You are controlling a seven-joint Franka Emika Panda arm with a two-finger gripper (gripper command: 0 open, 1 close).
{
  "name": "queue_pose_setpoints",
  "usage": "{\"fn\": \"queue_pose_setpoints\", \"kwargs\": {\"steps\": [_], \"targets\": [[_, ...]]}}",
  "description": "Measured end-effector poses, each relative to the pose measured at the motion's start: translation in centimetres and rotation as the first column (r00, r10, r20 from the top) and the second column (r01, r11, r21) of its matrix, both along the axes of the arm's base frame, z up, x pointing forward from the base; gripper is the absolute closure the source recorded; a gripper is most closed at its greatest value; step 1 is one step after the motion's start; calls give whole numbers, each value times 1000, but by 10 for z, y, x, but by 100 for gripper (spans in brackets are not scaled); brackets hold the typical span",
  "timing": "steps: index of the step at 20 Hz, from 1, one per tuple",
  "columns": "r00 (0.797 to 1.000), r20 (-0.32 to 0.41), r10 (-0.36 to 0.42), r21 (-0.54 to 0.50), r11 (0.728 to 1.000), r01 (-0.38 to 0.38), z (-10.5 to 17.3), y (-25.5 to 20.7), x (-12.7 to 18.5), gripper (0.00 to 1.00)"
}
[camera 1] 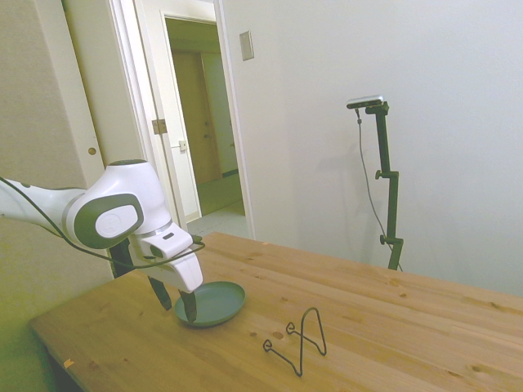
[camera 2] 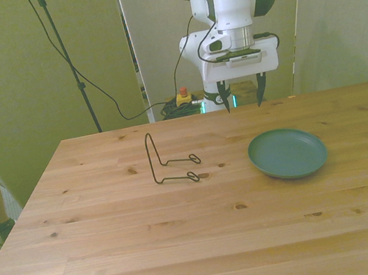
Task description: Load the plate
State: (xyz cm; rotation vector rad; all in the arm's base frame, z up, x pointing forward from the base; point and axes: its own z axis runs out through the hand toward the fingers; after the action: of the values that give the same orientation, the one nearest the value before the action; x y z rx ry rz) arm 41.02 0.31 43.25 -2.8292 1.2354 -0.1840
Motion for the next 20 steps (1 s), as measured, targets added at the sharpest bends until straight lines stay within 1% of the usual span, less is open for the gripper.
{"fn": "queue_pose_setpoints", "kwargs": {"steps": [3,5,7,10,13,15,18,20], "targets": [[1000,-2,8,25,1000,-8,-1,2,0,0],[1000,-3,-1,50,999,1,-2,0,2,0],[1000,-1,-19,84,996,19,0,-9,8,0],[999,1,-51,142,989,51,0,-34,24,0],[997,-10,-73,212,974,73,-7,-55,44,0],[997,-19,-71,256,964,74,-13,-66,58,0],[998,-40,-43,332,942,54,-23,-81,75,0],[998,-46,-30,354,934,44,-33,-91,84,0]]}}
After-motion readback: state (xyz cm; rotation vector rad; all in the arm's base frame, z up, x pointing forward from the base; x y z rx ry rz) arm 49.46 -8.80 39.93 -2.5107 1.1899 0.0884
